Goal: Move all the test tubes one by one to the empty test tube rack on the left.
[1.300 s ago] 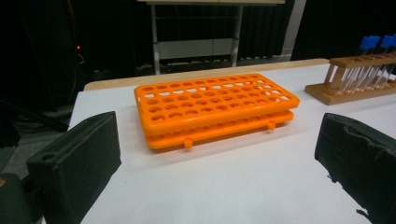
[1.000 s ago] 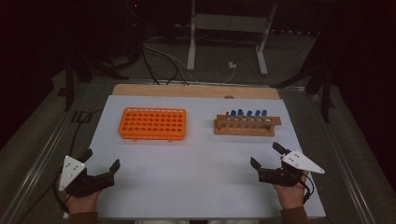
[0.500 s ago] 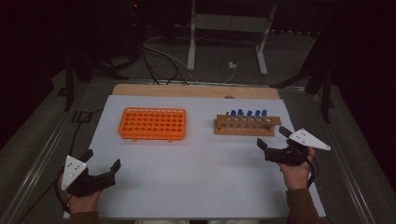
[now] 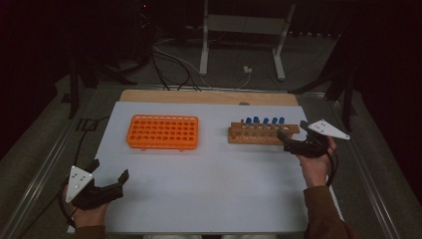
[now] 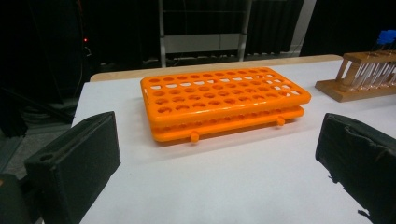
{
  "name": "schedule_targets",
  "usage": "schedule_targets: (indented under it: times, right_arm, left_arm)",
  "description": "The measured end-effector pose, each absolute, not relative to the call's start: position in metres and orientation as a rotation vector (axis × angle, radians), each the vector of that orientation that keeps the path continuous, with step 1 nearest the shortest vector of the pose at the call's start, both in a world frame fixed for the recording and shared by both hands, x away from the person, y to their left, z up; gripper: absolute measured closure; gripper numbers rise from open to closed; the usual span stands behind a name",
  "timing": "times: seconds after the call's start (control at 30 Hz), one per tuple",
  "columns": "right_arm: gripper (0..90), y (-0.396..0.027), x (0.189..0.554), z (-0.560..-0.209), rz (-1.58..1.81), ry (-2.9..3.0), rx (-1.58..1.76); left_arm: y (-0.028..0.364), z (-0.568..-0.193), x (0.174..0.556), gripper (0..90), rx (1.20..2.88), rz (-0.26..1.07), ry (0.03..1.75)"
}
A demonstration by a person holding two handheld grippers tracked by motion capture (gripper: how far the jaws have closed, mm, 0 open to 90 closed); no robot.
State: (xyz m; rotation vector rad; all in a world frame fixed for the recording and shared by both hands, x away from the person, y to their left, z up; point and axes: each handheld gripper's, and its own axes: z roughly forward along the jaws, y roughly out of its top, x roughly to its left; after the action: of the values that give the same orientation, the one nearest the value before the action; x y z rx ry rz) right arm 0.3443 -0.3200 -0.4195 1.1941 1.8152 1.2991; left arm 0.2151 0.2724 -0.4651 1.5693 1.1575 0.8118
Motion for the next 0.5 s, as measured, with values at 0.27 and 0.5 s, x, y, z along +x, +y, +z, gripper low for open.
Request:
schedule_targets:
  times: [0.27,0.5]
  right_arm:
    - [7.7,-0.325,0.370,-0.430,1.259,1.851,1.253]
    - [18.8,-0.327,0.385,-0.443,1.215,1.853,1.306]
  left_arm:
    - [0.271,-0.465,0.216,0.7,1.577,0.809,1.154]
    - [0.272,-0.466,0.216,0.7,1.578,0.807,1.153]
